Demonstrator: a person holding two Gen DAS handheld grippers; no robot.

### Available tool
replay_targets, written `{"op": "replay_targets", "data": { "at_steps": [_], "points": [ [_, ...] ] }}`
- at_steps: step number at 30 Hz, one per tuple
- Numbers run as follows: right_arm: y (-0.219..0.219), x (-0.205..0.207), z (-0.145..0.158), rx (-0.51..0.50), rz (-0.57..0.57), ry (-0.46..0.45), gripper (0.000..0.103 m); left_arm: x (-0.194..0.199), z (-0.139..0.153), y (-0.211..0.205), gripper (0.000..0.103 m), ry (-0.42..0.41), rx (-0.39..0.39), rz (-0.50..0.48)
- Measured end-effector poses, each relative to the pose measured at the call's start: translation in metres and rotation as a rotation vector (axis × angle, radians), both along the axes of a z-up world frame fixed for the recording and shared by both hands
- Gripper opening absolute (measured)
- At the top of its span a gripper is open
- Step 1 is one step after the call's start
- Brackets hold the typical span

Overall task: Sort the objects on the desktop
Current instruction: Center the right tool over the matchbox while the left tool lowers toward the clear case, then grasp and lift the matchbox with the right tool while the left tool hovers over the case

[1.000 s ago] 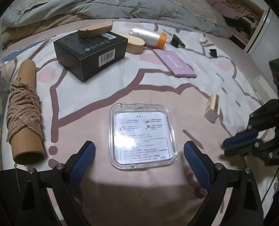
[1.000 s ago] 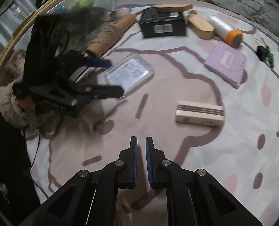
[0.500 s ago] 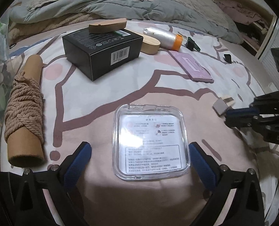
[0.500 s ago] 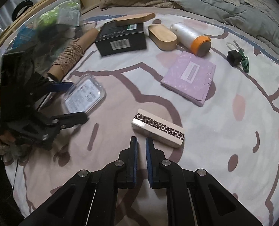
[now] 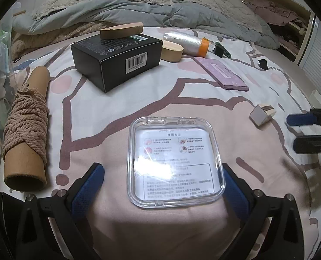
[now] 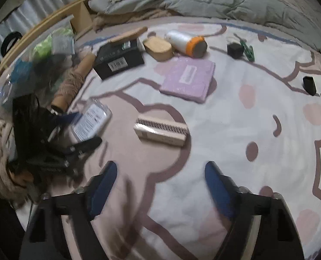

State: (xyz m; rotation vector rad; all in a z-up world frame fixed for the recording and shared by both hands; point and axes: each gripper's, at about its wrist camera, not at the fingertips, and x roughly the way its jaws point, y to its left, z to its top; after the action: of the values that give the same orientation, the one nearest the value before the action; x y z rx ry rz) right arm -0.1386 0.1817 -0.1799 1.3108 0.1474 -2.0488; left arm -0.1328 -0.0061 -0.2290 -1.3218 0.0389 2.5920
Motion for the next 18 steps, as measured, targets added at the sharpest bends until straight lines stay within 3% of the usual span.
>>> {"op": "replay_targets", "data": {
  "at_steps": [7, 14, 18],
  "points": [
    [-0.024, -0.014, -0.011, -0.004, -0.067, -0.058, 0.083, 0.0, 0.0, -0.001, 0.103, 0.001, 0.004, 0.0],
    [-0.033, -0.02, -0.012, 0.023, -0.123, -0.02, 0.083, 0.001, 0.0, -0.002, 0.103, -0.001, 0.017, 0.001],
    [-0.029, -0.024, -0.013, -0.022, -0.153, -0.066, 0.083, 0.001, 0.0, -0.003, 0.103, -0.002, 0.031, 0.002]
  ]
}}
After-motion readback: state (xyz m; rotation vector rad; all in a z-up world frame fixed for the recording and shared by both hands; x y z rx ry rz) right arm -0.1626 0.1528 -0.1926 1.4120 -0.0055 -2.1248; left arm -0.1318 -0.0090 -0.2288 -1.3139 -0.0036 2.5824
